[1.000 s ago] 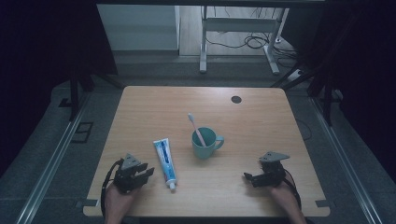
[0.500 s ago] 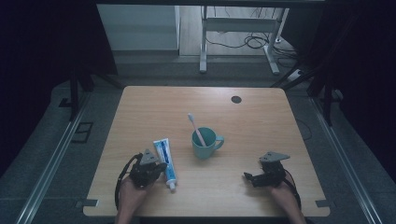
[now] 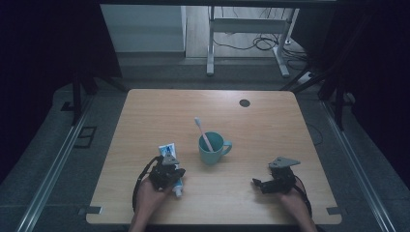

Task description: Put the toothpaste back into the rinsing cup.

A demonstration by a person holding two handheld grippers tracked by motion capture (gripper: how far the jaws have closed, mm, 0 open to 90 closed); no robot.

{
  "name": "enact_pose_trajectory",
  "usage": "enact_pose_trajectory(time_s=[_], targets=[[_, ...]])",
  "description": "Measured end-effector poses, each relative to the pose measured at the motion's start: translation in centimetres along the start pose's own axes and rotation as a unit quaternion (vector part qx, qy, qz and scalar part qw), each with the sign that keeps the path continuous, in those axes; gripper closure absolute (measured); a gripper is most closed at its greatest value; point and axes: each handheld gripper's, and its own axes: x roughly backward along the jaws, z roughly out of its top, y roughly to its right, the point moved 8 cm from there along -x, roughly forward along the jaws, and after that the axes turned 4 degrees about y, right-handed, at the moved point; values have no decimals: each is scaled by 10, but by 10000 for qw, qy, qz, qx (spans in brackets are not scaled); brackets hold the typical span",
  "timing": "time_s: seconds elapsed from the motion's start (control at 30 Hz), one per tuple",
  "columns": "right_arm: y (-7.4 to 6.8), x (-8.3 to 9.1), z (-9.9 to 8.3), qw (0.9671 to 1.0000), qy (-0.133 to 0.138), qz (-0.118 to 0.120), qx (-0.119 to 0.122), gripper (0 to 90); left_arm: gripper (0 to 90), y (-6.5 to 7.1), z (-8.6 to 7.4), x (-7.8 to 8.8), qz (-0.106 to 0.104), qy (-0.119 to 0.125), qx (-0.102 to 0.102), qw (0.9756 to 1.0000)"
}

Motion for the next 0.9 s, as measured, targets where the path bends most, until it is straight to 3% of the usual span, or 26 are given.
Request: enact_pose_trajectory(time_s=[0.13,0.43,0.9], targets=[[0,0,0,10000,2,-1,-2,55,889,1,-1,0,-32,-129,18,9999],[0,0,0,10000,2,0,-6,57,890,-5,-10,7,112,-361,-44,9993],[0,0,0,10000,1,-5,-2,57,886,-31,-27,26,394,-657,-89,9970]])
